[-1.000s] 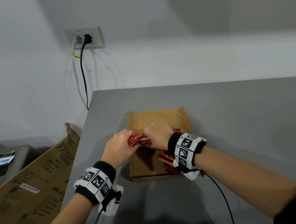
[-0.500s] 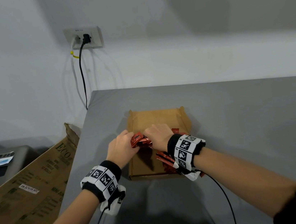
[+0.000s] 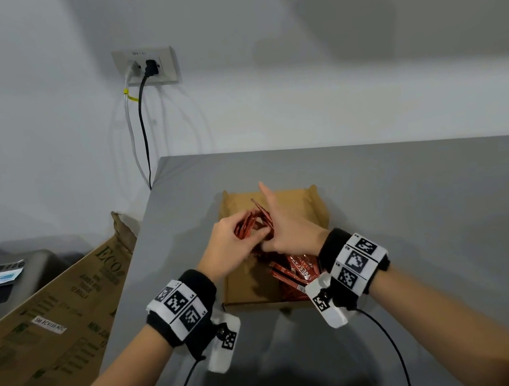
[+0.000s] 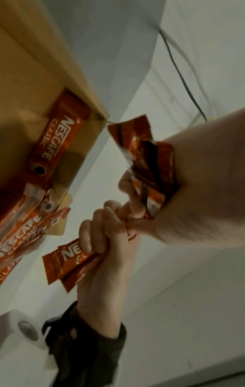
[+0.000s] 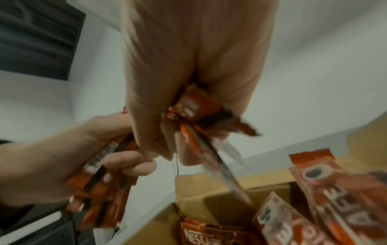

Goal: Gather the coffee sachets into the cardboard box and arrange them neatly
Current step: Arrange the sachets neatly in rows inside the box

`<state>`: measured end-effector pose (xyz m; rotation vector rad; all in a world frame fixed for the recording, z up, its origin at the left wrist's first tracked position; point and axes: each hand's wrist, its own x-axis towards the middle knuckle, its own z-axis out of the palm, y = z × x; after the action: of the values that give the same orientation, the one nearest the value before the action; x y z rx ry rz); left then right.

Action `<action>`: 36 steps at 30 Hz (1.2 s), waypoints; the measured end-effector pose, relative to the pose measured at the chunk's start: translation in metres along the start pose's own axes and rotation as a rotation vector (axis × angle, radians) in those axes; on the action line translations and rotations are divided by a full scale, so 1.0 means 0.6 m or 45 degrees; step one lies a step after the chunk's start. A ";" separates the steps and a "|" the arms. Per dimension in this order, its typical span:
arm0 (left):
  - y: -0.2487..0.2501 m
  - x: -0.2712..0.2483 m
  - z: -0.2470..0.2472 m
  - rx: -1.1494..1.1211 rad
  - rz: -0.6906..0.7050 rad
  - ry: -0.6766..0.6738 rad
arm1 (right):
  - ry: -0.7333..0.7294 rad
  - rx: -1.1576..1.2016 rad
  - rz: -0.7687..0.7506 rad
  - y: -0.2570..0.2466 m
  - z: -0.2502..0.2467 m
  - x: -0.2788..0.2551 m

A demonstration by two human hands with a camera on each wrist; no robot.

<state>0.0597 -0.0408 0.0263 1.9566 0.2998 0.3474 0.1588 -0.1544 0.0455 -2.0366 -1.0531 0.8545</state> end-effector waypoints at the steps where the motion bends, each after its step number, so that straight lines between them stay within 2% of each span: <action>1: 0.000 0.000 0.002 -0.044 -0.027 -0.008 | 0.000 0.053 0.002 0.001 -0.001 -0.004; 3: 0.000 0.000 0.000 -0.067 -0.064 -0.027 | 0.000 0.124 0.017 0.005 -0.003 -0.011; 6: 0.001 -0.002 -0.004 -0.017 -0.058 -0.051 | 0.004 0.063 -0.022 0.017 -0.002 -0.017; 10: -0.004 -0.001 -0.012 -0.062 -0.149 0.055 | 0.106 0.079 -0.007 0.037 -0.002 -0.022; 12: -0.005 -0.001 -0.011 -0.089 -0.168 -0.002 | 0.157 0.106 -0.003 0.034 0.003 -0.024; 15: 0.005 -0.004 0.001 -0.044 -0.149 -0.143 | 0.116 0.133 -0.036 0.021 0.008 -0.023; 17: 0.012 0.000 0.005 -0.045 -0.162 -0.151 | 0.109 0.133 -0.057 0.016 0.009 -0.020; 21: 0.013 0.007 0.004 0.022 -0.175 -0.031 | 0.101 0.165 -0.091 0.018 0.002 -0.021; 24: -0.003 0.007 -0.008 0.018 -0.175 0.209 | 0.312 0.046 -0.058 0.034 -0.017 -0.024; 26: -0.011 0.001 -0.015 -0.061 -0.112 0.280 | 0.494 0.051 -0.011 0.046 -0.027 -0.025; 28: -0.008 -0.007 -0.017 -0.123 -0.009 0.269 | 0.567 0.008 -0.028 0.052 -0.033 -0.027; 31: -0.006 -0.009 -0.018 -0.126 0.237 0.263 | 0.407 -0.058 0.003 0.052 -0.033 -0.028; 34: 0.000 -0.005 -0.023 -0.045 0.464 0.289 | 0.154 0.216 0.051 0.048 -0.030 -0.027; 36: 0.001 -0.002 -0.025 0.002 0.543 0.305 | 0.095 0.331 0.015 0.046 -0.027 -0.024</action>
<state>0.0530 -0.0288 0.0327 1.9743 0.0298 0.8616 0.1763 -0.1834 0.0362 -1.8426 -0.8429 0.8660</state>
